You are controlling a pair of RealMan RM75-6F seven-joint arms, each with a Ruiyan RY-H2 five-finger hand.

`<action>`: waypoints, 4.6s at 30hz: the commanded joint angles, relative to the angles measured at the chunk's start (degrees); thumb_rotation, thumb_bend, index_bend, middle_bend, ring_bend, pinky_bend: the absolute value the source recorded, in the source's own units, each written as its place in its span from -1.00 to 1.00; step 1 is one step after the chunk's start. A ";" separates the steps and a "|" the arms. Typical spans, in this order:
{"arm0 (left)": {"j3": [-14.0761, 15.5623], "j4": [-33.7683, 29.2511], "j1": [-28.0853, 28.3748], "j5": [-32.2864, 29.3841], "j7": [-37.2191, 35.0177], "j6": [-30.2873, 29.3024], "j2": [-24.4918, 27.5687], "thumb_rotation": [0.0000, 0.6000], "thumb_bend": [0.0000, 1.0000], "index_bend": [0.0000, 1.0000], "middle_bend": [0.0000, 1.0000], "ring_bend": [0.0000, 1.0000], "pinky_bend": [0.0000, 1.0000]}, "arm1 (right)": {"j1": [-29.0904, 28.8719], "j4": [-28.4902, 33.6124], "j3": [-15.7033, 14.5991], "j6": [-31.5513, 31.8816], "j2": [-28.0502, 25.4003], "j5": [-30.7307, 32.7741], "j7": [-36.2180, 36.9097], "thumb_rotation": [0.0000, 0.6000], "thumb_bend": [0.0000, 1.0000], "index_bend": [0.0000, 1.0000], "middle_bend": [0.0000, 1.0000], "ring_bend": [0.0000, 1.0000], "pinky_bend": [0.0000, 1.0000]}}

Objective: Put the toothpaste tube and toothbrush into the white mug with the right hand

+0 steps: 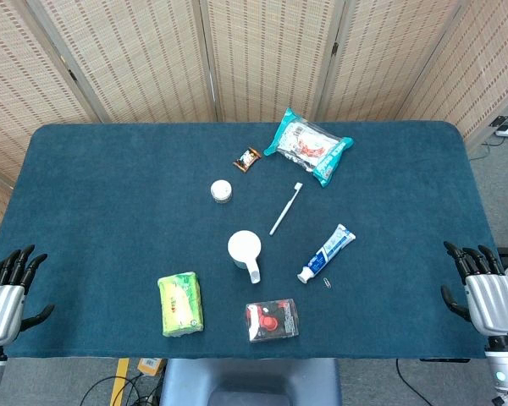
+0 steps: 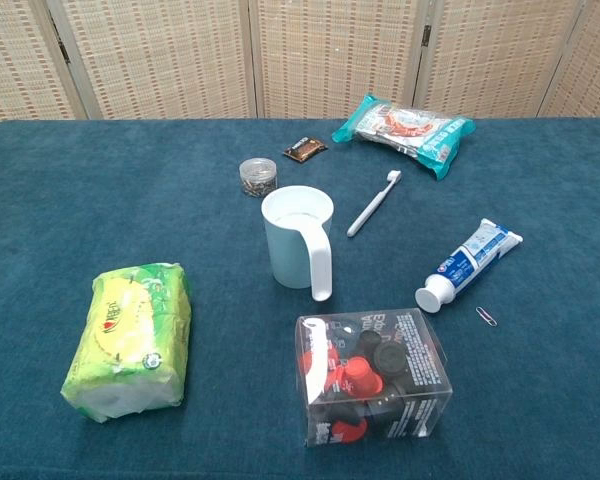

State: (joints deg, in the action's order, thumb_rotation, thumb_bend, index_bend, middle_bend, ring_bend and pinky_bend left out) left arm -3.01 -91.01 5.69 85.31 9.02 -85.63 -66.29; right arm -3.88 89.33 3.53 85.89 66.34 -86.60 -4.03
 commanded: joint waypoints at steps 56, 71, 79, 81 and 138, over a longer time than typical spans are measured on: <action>0.41 0.85 -3.01 -1.33 -2.26 -2.60 1.10 1.00 -0.54 -0.61 -0.84 -0.90 -0.70 | -33.39 -25.89 4.03 -39.42 20.43 6.55 -9.03 1.00 -0.64 -0.64 -0.56 -0.76 -0.61; 0.44 1.21 -3.70 -1.89 -2.69 -2.65 1.41 1.00 -0.54 -0.60 -0.84 -0.90 -0.70 | -35.29 -34.88 0.63 -38.41 25.64 3.39 -7.38 1.00 -0.58 -0.31 -0.53 -0.76 -0.61; 0.38 1.81 -3.59 -1.84 -3.03 -2.29 1.06 1.00 -0.54 -0.51 -0.84 -0.90 -0.70 | -35.42 -37.89 -0.06 -38.34 26.86 3.40 -5.82 1.00 -0.54 -0.17 -0.47 -0.76 -0.61; 0.35 2.00 -3.61 -1.82 -3.15 -2.30 0.97 1.00 -0.54 -0.51 -0.84 -0.90 -0.70 | -35.33 -38.63 -0.22 -37.72 27.23 3.12 -5.15 1.00 -0.52 -0.12 -0.45 -0.76 -0.61; 0.17 1.09 -3.89 -0.65 -2.41 -3.44 1.00 1.00 -0.54 -0.50 -0.84 -0.90 -0.70 | -34.29 -11.86 -1.04 -27.87 5.73 -4.04 -9.46 1.00 -0.43 -0.24 -0.39 -0.78 -0.65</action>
State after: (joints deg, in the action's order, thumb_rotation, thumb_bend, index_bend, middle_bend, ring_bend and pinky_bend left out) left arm -2.86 -89.94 1.82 84.64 6.63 -89.05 -65.30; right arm -37.76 76.61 2.36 58.31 71.48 -90.55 -12.71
